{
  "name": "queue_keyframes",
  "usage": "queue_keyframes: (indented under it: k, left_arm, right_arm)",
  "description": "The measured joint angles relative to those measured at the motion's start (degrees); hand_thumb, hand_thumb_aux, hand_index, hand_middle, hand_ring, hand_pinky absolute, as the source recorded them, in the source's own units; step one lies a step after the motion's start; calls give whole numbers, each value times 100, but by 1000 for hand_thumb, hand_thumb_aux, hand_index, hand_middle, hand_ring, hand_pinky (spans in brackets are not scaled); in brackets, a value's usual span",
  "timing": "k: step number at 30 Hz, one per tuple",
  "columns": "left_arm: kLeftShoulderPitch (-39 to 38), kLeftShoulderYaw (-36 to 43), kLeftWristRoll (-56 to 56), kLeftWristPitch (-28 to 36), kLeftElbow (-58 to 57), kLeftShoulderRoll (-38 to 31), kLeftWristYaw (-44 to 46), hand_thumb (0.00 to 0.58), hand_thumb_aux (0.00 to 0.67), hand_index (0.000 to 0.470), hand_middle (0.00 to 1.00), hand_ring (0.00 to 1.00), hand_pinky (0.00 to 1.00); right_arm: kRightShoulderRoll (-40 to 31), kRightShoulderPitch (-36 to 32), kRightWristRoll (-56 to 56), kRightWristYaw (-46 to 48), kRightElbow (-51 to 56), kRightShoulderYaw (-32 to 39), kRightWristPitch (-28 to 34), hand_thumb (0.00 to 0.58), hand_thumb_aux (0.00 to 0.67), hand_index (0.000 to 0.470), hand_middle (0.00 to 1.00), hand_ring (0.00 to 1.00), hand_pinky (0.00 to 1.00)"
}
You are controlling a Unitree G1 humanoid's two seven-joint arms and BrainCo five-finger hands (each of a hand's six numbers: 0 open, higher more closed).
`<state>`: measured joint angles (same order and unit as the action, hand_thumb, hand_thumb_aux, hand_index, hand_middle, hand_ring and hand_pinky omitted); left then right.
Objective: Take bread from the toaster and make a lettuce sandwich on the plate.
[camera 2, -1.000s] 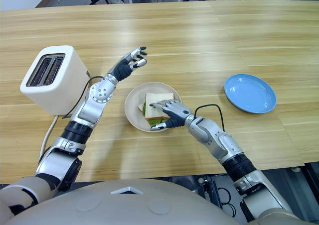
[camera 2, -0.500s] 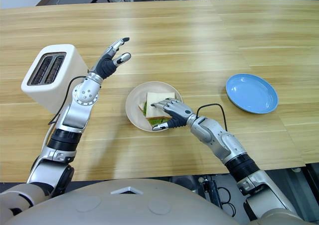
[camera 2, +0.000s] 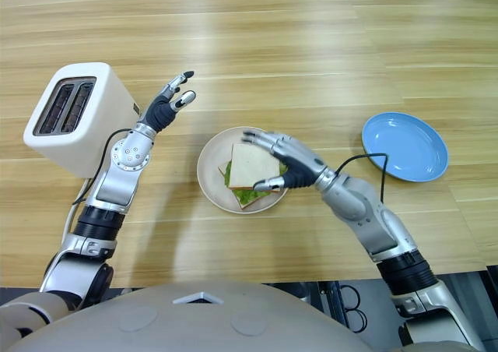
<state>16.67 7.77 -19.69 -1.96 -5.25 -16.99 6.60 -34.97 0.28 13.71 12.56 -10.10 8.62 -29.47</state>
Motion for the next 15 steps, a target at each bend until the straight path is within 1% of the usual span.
queue_keyframes:
  k: [3, 7, 10, 12, 13, 14, 15]
  left_arm:
    - [-48, -41, 29, -44, 0, -23, 9, 0, 0, 0, 0, 0, 0]
    - [-198, -87, 180, -63, 30, -139, 178, 0, 0, 0, 0, 0, 0]
    - [-442, -134, 287, -68, 146, -543, 537, 0, 0, 0, 0, 0, 0]
    - [-694, -216, 428, -80, 290, -905, 887, 0, 0, 0, 0, 0, 0]
    - [-883, -224, 528, -112, 428, -1150, 1171, 568, 575, 395, 231, 231, 231]
    - [-1048, -217, 617, -163, 565, -1333, 1394, 568, 575, 395, 231, 231, 231]
    - [-1317, -195, 779, -213, 800, -1611, 1804, 580, 670, 460, 369, 369, 369]
  right_arm:
    - [29, 1, -362, 38, 1, -287, -7, 0, 0, 0, 0, 0, 0]
    - [-110, 115, -335, 227, 13, -443, 28, 0, 0, 0, 0, 0, 0]
    - [-807, 530, -23, 680, 48, -500, 244, 0, 0, 0, 0, 0, 0]
    - [-1192, 921, -18, 998, 44, -712, 461, 0, 0, 0, 0, 0, 0]
    - [-1359, 1120, -126, 1159, 27, -895, 581, 464, 370, 254, 0, 0, 0]
    - [-1450, 1236, -223, 1248, 9, -1033, 636, 464, 370, 254, 0, 0, 0]
    - [-1542, 1379, -452, 1409, -71, -1226, 763, 580, 670, 460, 0, 0, 0]
